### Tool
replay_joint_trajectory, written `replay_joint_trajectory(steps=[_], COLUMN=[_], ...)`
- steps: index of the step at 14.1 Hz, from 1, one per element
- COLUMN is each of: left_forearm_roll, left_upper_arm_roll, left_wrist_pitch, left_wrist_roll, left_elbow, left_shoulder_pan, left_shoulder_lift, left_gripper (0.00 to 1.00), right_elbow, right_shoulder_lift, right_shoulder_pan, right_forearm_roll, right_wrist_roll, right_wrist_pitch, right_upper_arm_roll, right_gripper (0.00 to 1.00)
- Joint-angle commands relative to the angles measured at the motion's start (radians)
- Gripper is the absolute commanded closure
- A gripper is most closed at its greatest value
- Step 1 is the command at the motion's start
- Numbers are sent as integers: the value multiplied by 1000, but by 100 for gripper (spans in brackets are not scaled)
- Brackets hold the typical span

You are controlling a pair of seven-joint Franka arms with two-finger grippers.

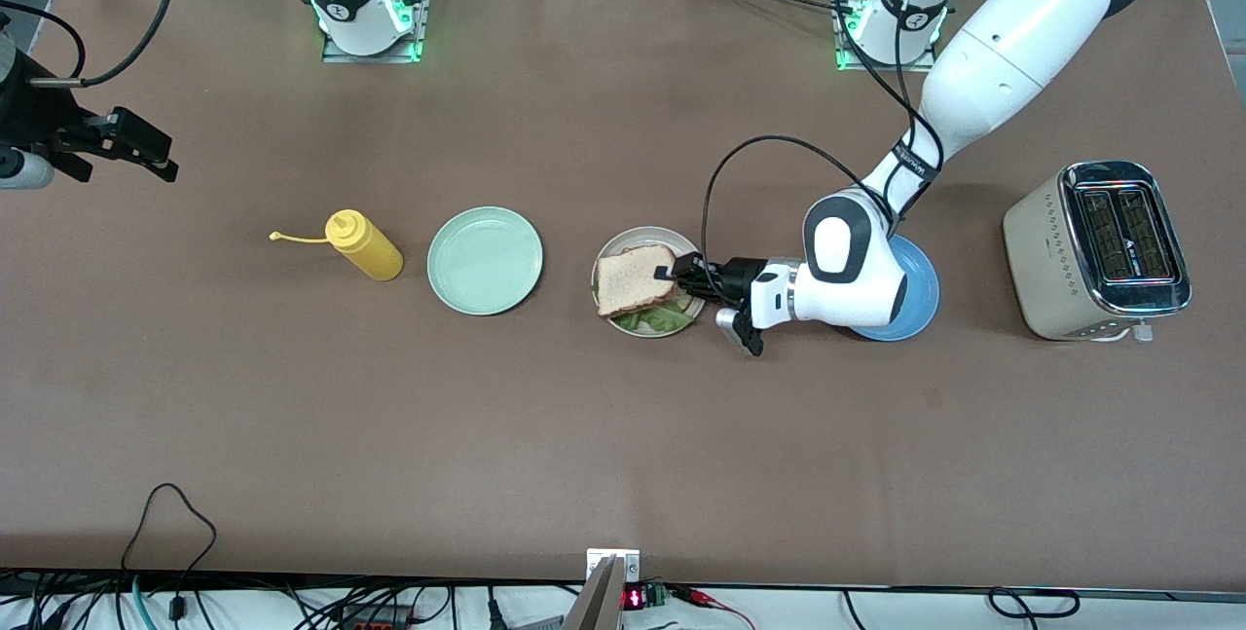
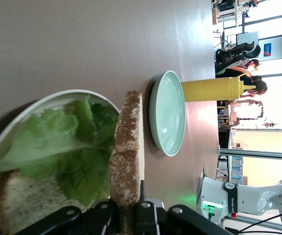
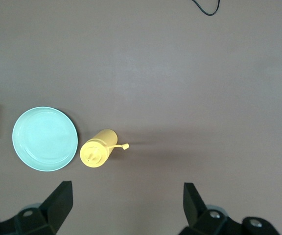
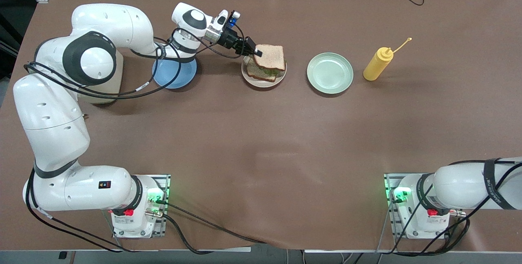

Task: Make sandwich in beige plate with both arms
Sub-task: 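Carry the bread slice over the beige plate with the left gripper, then lower the bread onto the lettuce and open the left gripper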

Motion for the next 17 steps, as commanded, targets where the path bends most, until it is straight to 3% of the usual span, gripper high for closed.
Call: replay_joint_trajectory(steps=[1,4,10,13,17], left_forearm_roll=[-21,26,288,491,771], left_upper_arm_roll=[10,42,73,73,71], left_wrist_pitch=[2,-15,-170,-285,-501], left_wrist_roll=[44,43,5,-116,-299], left_elbow=[-6,-6,1,15,107], left_shoulder_pan=[8,13,63,91,105], left_shoulder_lift=[-1,-33,-128,-201,-258], left_gripper=[0,0,0,0,0], right_elbow=[-6,-6,-4,3,31], right_shoulder_lift=[-14,-16,-17,-17,-5], right_shoulder_pan=[8,11,11,11,11], right_forearm_roll=[16,16,15,5,10], right_wrist_roll=[-14,-12,-12,-15,-17], right_wrist_pitch=[8,8,11,6,3], right_upper_arm_roll=[-8,-7,-5,-5,-2], right_gripper=[0,0,0,0,0])
